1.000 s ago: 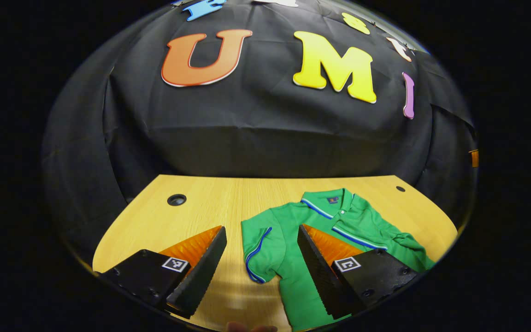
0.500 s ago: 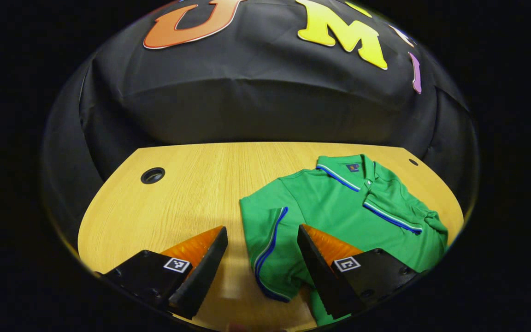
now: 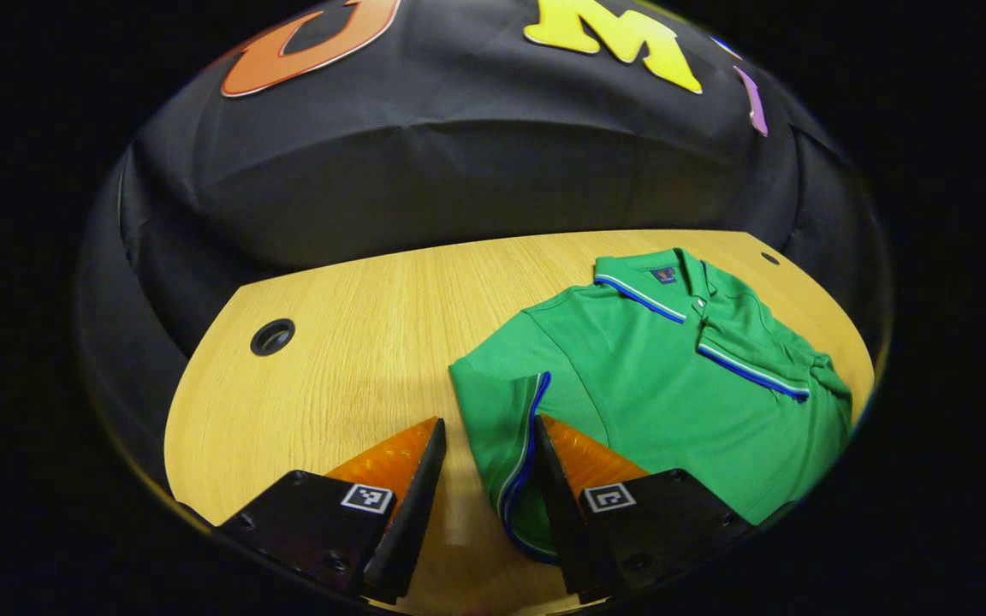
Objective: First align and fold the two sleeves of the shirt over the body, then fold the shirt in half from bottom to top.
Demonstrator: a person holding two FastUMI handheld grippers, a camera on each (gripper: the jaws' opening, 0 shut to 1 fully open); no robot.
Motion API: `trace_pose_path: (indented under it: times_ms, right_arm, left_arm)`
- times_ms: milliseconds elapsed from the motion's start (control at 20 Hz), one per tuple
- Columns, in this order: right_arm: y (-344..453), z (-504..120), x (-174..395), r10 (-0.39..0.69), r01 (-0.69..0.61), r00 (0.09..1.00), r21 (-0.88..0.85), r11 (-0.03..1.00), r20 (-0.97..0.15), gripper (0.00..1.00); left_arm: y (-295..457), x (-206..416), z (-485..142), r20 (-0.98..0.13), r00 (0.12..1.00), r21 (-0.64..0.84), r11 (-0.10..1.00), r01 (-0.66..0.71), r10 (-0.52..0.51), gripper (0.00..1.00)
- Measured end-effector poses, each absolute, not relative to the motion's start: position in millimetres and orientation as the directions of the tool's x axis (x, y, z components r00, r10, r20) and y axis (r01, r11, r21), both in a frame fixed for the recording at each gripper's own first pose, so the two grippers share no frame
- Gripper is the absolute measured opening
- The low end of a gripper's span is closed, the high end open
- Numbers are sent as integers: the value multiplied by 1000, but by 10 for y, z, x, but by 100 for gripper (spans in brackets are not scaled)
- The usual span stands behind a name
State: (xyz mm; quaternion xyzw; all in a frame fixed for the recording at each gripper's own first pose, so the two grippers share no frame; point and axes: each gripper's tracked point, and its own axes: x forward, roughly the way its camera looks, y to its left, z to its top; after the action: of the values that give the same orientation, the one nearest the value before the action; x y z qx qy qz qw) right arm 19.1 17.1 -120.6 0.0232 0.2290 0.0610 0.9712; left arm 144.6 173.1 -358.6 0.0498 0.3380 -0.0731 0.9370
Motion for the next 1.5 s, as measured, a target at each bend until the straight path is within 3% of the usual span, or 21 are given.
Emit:
trace_pose_path:
  times_ms: [100,150,200,250,300,400,500,700,1500]
  right_arm:
    - [170,-1240,196,128,-102,884,83,991,-449,75]
    - [165,-1265,195,127,-95,882,94,991,-454,75]
    - [159,-1286,191,126,-86,879,107,990,-461,75]
    - [153,-1310,186,125,-77,876,121,990,-466,76]
    - [131,-1318,190,120,-67,875,128,989,-470,76]
    - [87,-1323,191,109,-55,877,128,990,-469,75]
    - [51,-1315,196,99,-45,881,125,991,-464,75]
    - [23,-1350,186,92,-31,879,136,990,-468,75]
    - [-365,-1178,-45,37,21,918,142,990,-395,75]
  left_arm:
    - [1722,1497,-3575,-651,753,109,969,220,-98,62]
    - [1705,1512,-3577,-657,748,137,961,239,-92,66]
    - [1698,1538,-3576,-660,746,161,954,253,-87,56]
    - [1728,1569,-3580,-661,747,187,950,251,-67,52]
    - [1746,1585,-3596,-661,748,197,948,249,-60,34]
    - [1707,1604,-3582,-654,753,186,950,251,-71,17]
    - [1696,1628,-3589,-644,760,162,957,241,-83,8]
    - [1734,1611,-3531,-641,765,178,958,226,-62,4]
    - [1079,1693,-2487,-515,841,87,966,242,-164,3]
